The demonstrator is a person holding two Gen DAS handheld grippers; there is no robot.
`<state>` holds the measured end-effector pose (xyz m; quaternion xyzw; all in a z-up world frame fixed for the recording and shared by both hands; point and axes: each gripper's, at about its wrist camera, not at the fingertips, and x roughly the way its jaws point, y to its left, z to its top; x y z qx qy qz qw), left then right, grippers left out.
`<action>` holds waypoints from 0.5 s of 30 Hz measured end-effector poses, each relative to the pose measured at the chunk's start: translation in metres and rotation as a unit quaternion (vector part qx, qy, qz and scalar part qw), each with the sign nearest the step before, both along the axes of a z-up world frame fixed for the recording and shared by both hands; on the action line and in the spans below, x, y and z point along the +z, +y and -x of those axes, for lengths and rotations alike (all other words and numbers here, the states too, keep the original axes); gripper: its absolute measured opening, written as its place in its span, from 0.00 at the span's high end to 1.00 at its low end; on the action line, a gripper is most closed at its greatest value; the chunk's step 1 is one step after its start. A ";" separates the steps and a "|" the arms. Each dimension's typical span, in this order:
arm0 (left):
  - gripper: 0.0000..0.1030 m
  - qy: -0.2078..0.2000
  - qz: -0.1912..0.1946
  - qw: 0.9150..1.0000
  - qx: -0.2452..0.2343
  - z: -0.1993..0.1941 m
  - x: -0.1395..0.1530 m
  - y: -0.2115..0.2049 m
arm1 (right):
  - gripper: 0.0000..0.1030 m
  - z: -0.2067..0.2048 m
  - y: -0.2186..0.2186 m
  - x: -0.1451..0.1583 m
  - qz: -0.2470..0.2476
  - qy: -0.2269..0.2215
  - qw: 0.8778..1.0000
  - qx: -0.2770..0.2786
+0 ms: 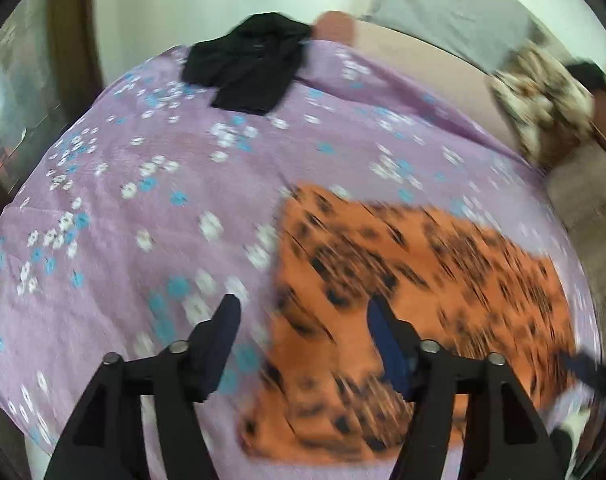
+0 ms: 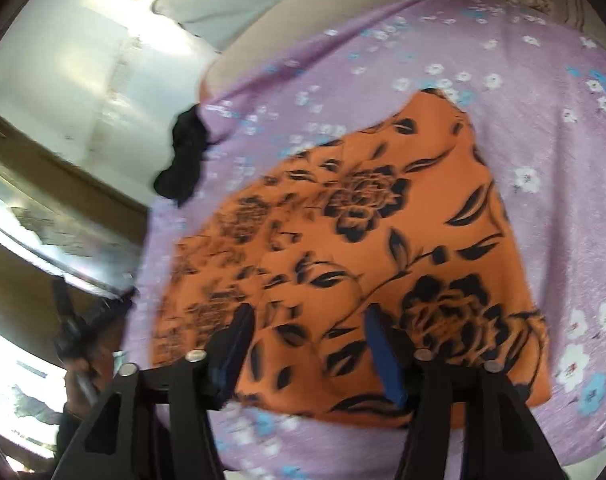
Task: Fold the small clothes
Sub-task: 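Grasp the folded blouse edge with the left tool and fold it over again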
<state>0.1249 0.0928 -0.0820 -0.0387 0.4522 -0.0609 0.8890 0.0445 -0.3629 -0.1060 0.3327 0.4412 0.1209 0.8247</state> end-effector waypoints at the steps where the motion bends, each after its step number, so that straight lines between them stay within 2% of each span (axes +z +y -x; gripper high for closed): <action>1: 0.33 0.006 -0.011 1.000 -0.005 0.010 -0.005 -0.006 | 0.33 0.000 -0.008 -0.014 -0.003 0.029 0.999 -0.012; 3: 0.33 0.039 -0.048 0.998 -0.016 0.016 -0.028 -0.019 | 0.45 0.008 -0.026 -0.025 -0.057 0.036 0.997 -0.043; 4: 0.34 0.068 -0.081 0.994 -0.009 0.016 -0.044 -0.024 | 0.45 0.015 -0.031 -0.019 -0.058 0.043 0.996 -0.060; 5: 0.34 0.070 -0.094 0.993 -0.005 0.019 -0.047 -0.026 | 0.42 0.021 -0.031 -0.009 -0.033 0.039 0.996 -0.066; 6: 0.33 0.054 -0.101 0.993 0.000 0.024 -0.045 -0.028 | 0.35 0.027 -0.030 0.000 -0.012 0.031 0.997 -0.069; 7: 0.33 0.043 -0.104 0.994 0.004 0.028 -0.042 -0.029 | 0.34 0.036 -0.028 0.008 -0.002 0.018 0.997 -0.069; 9: 0.33 0.040 -0.094 0.995 0.007 0.032 -0.034 -0.032 | 0.28 0.050 -0.024 0.012 -0.025 0.014 0.998 -0.056; 11: 0.33 0.037 -0.080 0.996 0.011 0.036 -0.027 -0.034 | 0.27 0.064 -0.017 0.001 -0.051 0.038 0.997 -0.052; 15: 0.33 0.027 -0.076 0.997 0.014 0.049 -0.016 -0.040 | 0.27 0.077 -0.006 -0.023 -0.074 0.070 0.993 -0.058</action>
